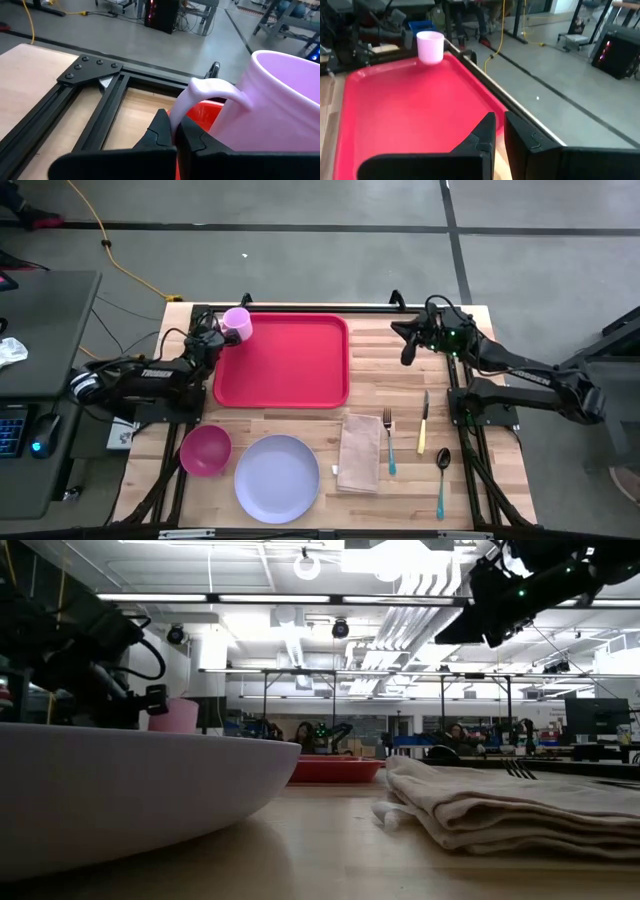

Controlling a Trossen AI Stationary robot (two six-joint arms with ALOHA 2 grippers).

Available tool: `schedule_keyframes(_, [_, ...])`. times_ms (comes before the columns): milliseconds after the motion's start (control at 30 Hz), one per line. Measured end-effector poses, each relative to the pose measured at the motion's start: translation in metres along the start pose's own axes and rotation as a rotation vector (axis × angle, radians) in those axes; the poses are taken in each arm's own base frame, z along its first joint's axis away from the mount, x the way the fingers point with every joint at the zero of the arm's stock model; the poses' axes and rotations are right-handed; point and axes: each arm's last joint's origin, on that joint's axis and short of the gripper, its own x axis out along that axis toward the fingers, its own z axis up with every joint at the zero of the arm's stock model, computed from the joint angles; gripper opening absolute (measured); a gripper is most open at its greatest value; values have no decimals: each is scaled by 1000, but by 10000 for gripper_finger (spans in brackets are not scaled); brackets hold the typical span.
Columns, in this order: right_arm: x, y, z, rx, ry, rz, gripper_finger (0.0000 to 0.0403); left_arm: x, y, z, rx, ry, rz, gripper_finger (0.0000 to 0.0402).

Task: Set up tray
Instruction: Put the pink mug on the red tray

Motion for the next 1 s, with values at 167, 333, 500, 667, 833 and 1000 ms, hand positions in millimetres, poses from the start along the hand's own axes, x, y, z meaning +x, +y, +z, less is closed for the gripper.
schedule_keyframes(167, [-5,0,1,1,-7,-1,16,4,-2,-3,-5,-9,6,21])
schedule_keyframes(333, [-8,0,0,9,3,-1,16,8,-4,-7,-7,-11,10,19])
schedule_keyframes(500, [-11,0,-1,11,14,-1,16,15,-11,-9,13,-2,30,19])
schedule_keyframes(667, [-14,0,-2,11,25,-5,16,22,-18,-11,28,14,39,20])
schedule_keyframes(833, [-18,0,-2,5,33,-30,16,25,-20,-14,22,28,47,19])
schedule_keyframes(1000, [-22,0,-3,3,43,-44,16,25,-21,-13,20,31,41,25])
